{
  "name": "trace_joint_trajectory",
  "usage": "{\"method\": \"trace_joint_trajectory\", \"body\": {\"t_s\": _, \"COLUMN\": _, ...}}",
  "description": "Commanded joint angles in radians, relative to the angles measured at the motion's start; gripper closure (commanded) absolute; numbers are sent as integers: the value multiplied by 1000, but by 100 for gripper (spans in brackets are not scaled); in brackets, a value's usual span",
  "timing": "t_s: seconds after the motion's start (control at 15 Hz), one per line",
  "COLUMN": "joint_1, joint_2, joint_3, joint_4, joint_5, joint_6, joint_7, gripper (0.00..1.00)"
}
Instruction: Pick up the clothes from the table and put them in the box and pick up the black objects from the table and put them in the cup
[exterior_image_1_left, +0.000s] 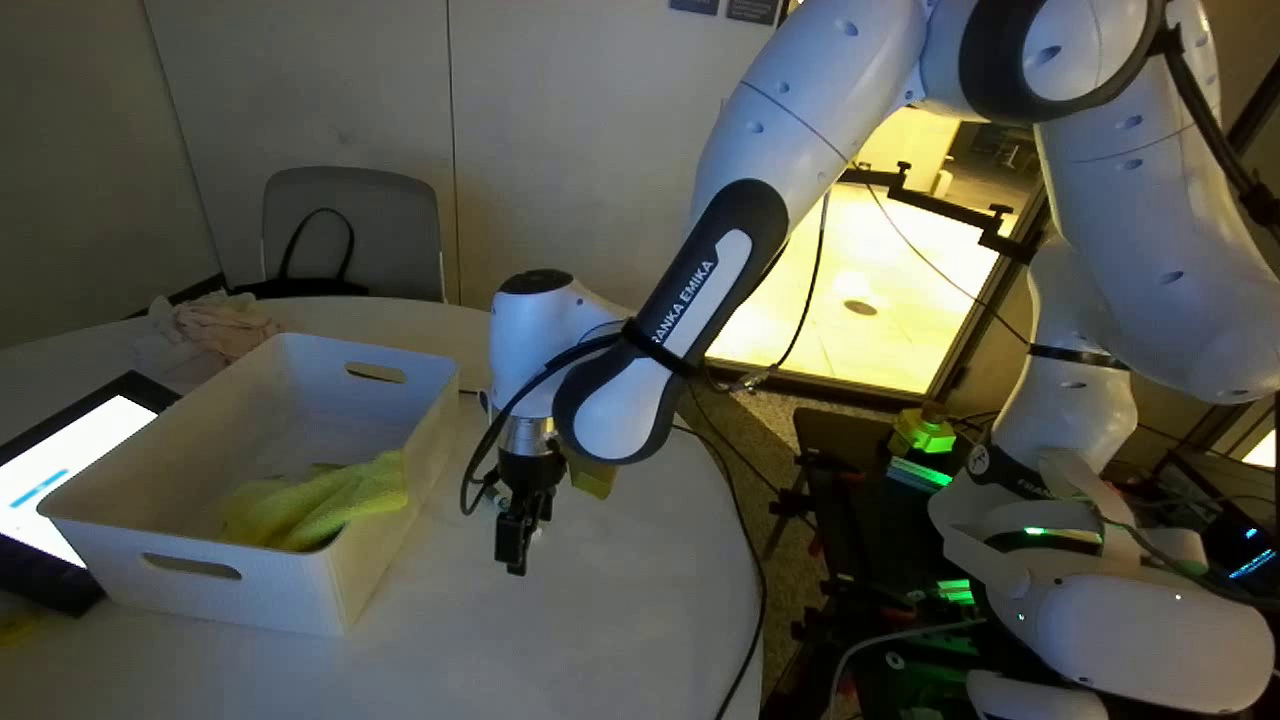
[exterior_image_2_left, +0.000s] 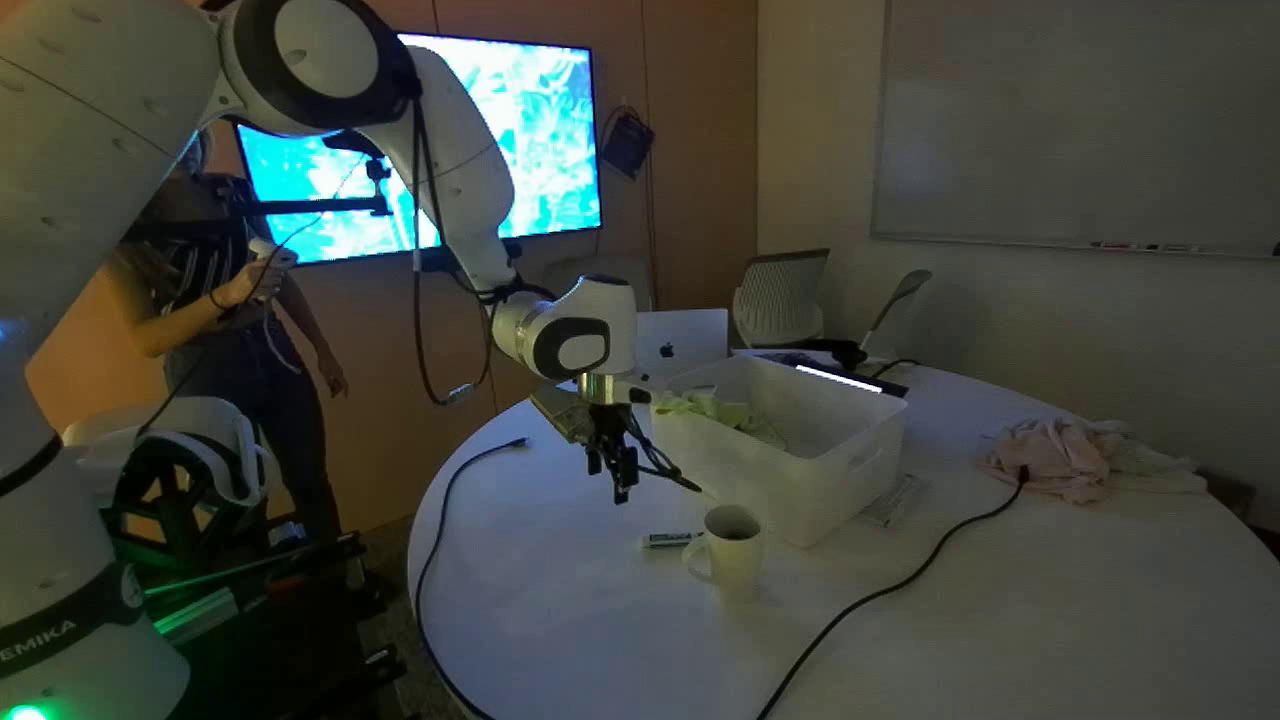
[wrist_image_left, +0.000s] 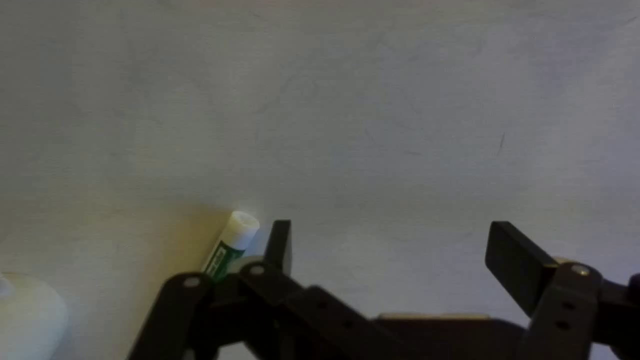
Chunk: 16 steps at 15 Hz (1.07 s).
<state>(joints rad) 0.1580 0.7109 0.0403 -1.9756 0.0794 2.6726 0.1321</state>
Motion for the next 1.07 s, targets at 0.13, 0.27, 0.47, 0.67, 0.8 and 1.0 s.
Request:
{"method": "trace_joint_trajectory", "body": {"t_s": 0.13, "joint_1": 15, "joint_2": 68, "joint_3": -31, "joint_4": 101, "joint_5": -23, "joint_6": -10, "joint_7": 30, "gripper": 0}}
{"method": "trace_joint_trajectory", "body": {"t_s": 0.27, "joint_1": 18, "joint_2": 77, "joint_3": -49, "joint_4": 114, "joint_5": -26, "joint_6": -10, "joint_7": 40, "gripper": 0}}
{"method": "trace_joint_trajectory", "body": {"t_s": 0.47, "joint_1": 14, "joint_2": 90, "joint_3": -64, "joint_4": 132, "joint_5": -26, "joint_6": -14, "joint_7": 44, "gripper": 0}}
{"method": "trace_joint_trajectory", "body": {"t_s": 0.67, "joint_1": 9, "joint_2": 113, "joint_3": -71, "joint_4": 154, "joint_5": -25, "joint_6": -16, "joint_7": 43, "gripper": 0}}
{"method": "trace_joint_trajectory", "body": {"t_s": 0.8, "joint_1": 1, "joint_2": 134, "joint_3": -70, "joint_4": 171, "joint_5": -21, "joint_6": -15, "joint_7": 38, "gripper": 0}}
{"method": "trace_joint_trajectory", "body": {"t_s": 1.0, "joint_1": -9, "joint_2": 163, "joint_3": -73, "joint_4": 193, "joint_5": -20, "joint_6": -10, "joint_7": 33, "gripper": 0}}
